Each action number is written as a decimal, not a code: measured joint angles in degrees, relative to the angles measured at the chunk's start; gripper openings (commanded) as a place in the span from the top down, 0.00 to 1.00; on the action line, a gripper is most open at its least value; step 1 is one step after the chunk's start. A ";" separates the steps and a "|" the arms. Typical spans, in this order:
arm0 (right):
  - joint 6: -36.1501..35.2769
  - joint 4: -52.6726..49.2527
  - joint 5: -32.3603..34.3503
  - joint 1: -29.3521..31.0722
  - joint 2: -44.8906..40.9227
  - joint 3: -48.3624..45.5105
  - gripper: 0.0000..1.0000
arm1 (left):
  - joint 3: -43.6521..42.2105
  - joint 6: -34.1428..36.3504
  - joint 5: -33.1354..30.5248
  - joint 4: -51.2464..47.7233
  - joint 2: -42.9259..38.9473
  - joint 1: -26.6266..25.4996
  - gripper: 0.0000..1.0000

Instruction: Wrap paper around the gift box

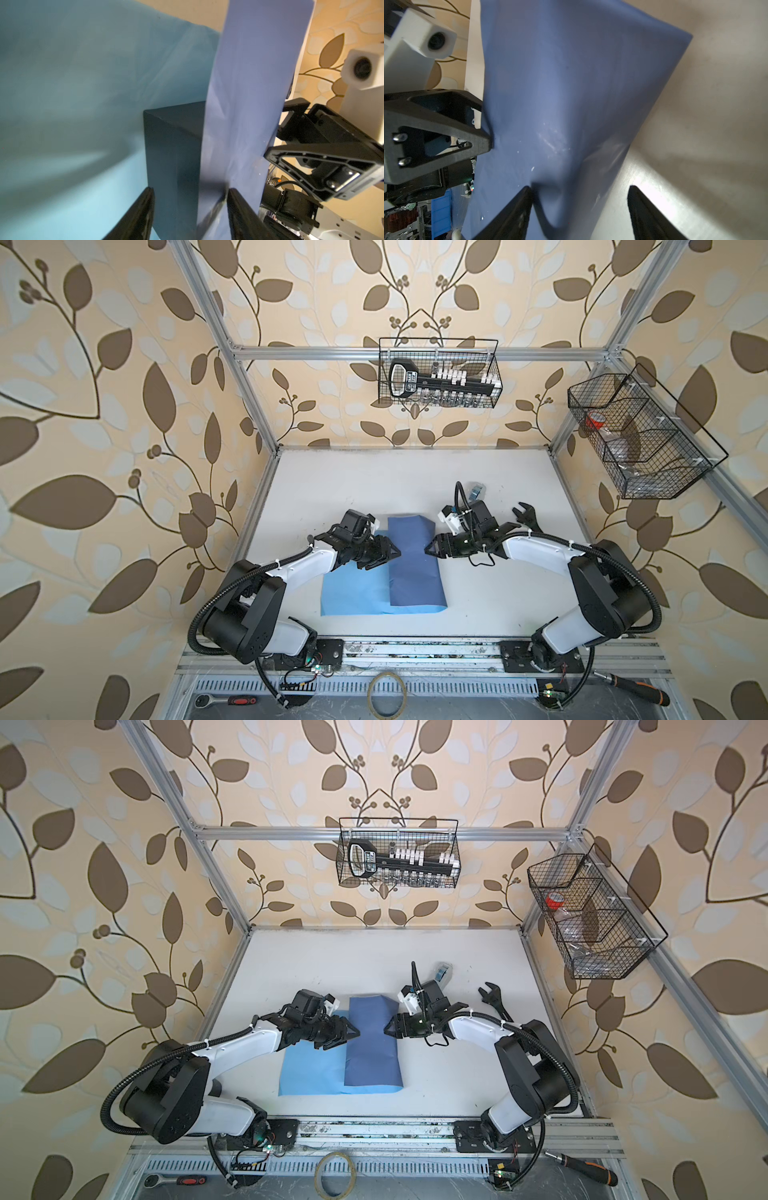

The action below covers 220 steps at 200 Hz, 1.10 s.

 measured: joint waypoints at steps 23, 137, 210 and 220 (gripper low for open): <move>0.79 1.46 0.24 1.16 0.17 -0.50 0.24 | 0.02 -0.39 0.26 -0.63 0.00 0.00 0.32; 5.16 5.86 3.48 5.16 1.14 -0.98 0.18 | 0.79 0.11 1.57 -2.58 0.46 -1.88 0.43; 2.91 -0.04 4.90 3.93 -2.14 -0.83 0.11 | -0.02 0.90 2.10 -0.09 -0.20 -1.84 0.70; 2.27 -1.36 4.90 2.89 -3.43 -0.83 0.11 | -0.50 0.70 2.12 0.70 -0.55 -1.84 0.72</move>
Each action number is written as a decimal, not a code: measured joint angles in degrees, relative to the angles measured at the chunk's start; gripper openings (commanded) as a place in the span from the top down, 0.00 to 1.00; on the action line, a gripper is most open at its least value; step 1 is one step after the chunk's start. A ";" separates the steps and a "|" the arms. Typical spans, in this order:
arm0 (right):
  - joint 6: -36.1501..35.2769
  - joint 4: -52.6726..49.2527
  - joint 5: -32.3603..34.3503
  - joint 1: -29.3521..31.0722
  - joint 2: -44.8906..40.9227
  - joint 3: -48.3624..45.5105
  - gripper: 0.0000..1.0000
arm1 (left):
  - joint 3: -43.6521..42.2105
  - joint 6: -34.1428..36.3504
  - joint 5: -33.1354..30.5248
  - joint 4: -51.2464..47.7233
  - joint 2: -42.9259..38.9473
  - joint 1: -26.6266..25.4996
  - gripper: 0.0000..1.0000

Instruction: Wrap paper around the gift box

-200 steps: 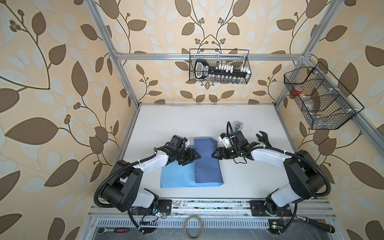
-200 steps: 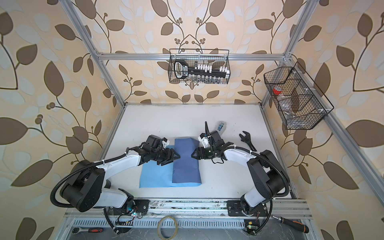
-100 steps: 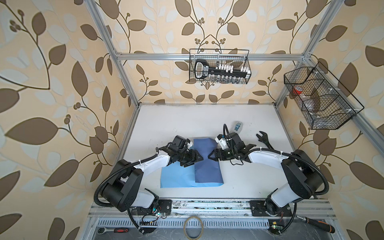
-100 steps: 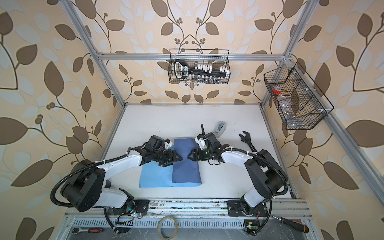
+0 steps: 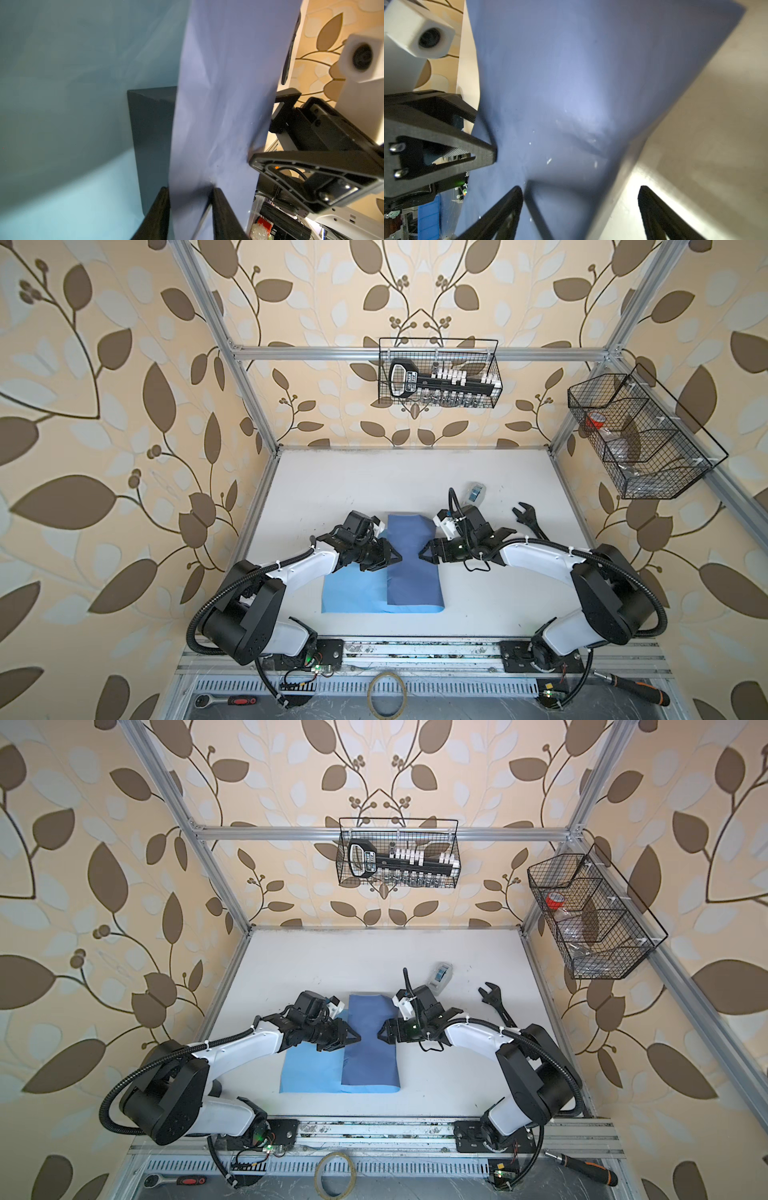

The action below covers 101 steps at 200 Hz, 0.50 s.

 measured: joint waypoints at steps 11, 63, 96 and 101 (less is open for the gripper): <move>-0.59 -0.96 -0.07 -1.14 -1.36 -0.02 0.11 | -0.59 -0.59 -0.02 0.79 -0.35 0.00 0.73; -1.33 -1.42 -2.12 -2.97 -1.44 -0.09 0.13 | -1.97 -1.97 -0.02 2.95 -1.07 0.00 0.77; 0.52 1.25 -4.26 -2.62 1.84 -0.09 0.11 | -3.04 -2.71 -0.02 4.61 -1.55 0.00 0.79; 0.87 1.57 -4.50 -2.40 2.32 -0.09 0.11 | -3.23 -2.97 -0.02 4.94 -1.64 0.00 0.79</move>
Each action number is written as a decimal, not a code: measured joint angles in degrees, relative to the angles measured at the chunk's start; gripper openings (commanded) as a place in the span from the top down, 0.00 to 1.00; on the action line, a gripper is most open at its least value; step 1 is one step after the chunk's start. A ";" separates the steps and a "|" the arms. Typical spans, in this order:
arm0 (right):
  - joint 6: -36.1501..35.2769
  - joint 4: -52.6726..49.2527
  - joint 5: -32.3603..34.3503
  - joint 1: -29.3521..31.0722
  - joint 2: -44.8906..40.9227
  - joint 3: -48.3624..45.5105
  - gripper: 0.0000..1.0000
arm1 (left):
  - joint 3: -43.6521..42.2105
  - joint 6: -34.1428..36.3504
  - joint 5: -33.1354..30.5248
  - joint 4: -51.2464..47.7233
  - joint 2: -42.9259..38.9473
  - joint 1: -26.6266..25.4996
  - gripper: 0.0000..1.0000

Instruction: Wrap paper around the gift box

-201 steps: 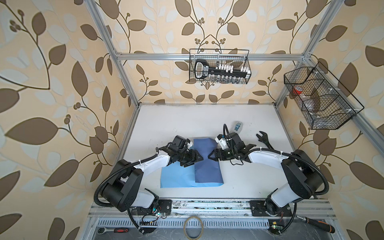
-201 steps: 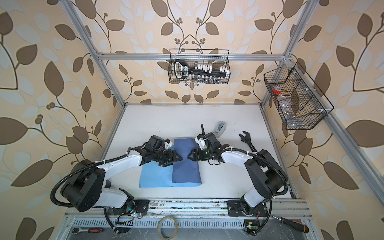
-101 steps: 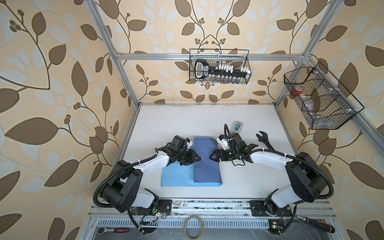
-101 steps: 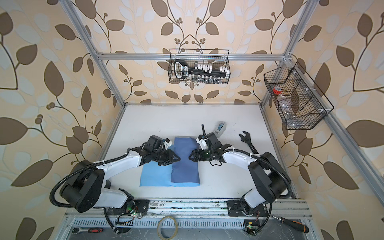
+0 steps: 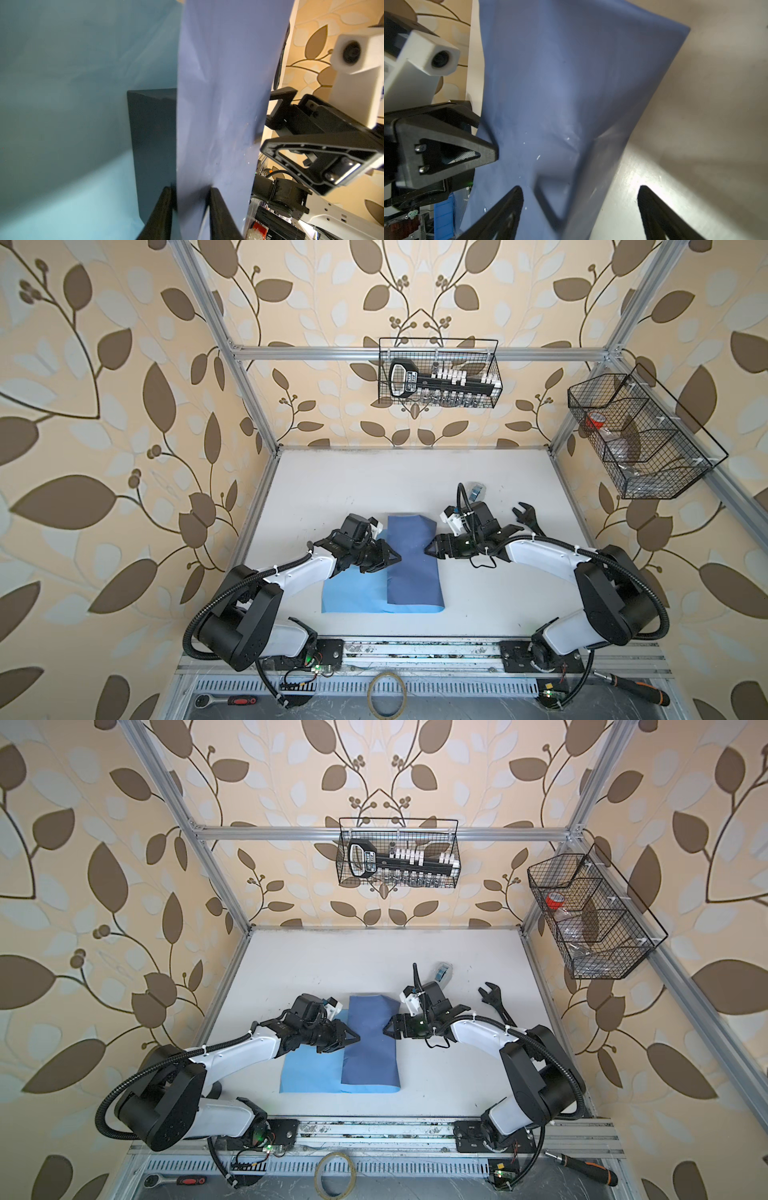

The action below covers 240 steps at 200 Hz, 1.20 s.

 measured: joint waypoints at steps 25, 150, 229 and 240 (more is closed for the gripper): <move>1.18 1.36 -0.63 1.51 1.57 0.00 0.12 | -0.72 -1.33 0.31 1.66 -0.11 -0.02 0.80; -0.22 1.66 -2.40 -3.30 1.22 -1.14 0.10 | -0.28 -4.07 0.87 5.92 2.54 -1.51 0.81; -1.07 5.20 -4.83 -3.98 1.18 -3.58 0.19 | 0.57 -3.72 0.83 4.81 3.02 -1.51 0.81; -1.05 5.95 -5.05 -4.22 1.16 -4.02 0.19 | 1.20 -3.52 0.94 4.68 3.67 -1.51 0.81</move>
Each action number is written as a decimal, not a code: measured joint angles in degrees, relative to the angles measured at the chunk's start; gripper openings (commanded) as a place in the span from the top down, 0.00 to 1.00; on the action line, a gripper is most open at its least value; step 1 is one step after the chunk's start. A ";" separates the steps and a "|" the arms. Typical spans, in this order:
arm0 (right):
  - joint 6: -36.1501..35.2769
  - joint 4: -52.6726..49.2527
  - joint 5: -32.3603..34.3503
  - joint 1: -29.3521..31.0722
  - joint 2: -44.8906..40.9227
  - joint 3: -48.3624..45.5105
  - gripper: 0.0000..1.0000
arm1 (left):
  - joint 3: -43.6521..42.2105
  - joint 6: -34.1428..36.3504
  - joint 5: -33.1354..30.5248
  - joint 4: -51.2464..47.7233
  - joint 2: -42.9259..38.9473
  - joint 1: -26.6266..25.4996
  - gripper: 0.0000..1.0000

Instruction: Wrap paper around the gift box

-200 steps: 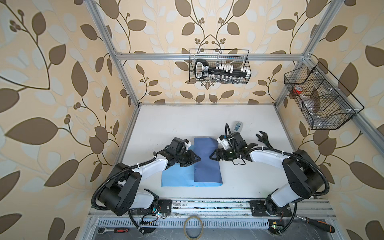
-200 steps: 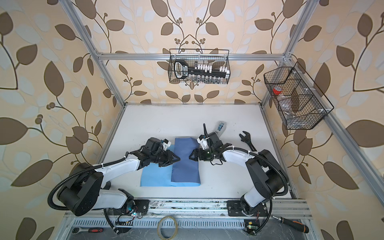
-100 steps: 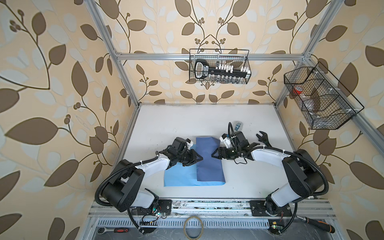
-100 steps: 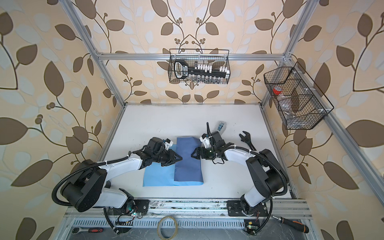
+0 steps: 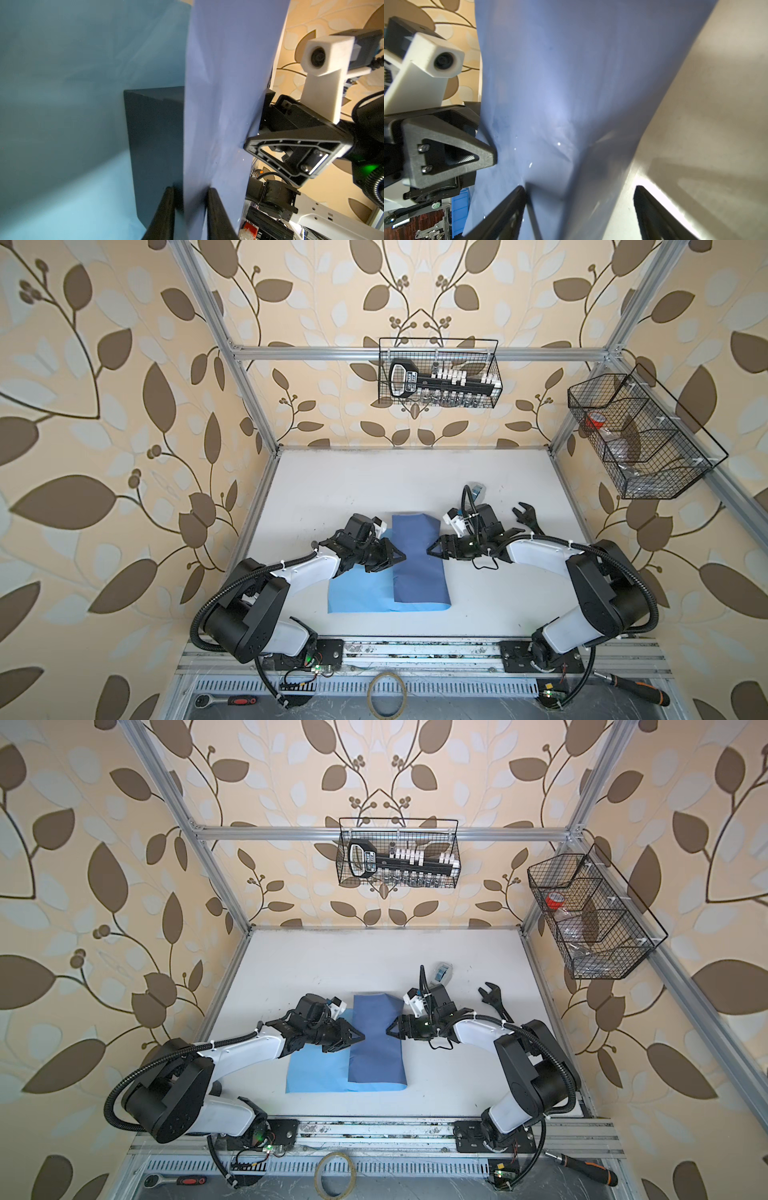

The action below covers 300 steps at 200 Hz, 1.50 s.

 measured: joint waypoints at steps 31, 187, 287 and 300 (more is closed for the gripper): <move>0.02 0.92 -0.24 -1.22 -0.11 -0.42 0.21 | 2.36 0.72 0.42 -0.39 2.47 0.00 0.81; -0.20 2.93 -0.26 -1.97 0.17 -1.11 0.25 | 2.05 6.12 -11.63 -19.06 -17.18 11.89 0.19; -0.22 2.91 -0.28 -1.97 0.11 -1.11 0.25 | -12.02 6.10 -28.55 -31.93 -29.03 18.45 0.13; -0.22 2.95 -0.28 -1.97 0.11 -1.11 0.25 | -12.72 5.62 -27.74 -30.91 -28.15 18.36 0.17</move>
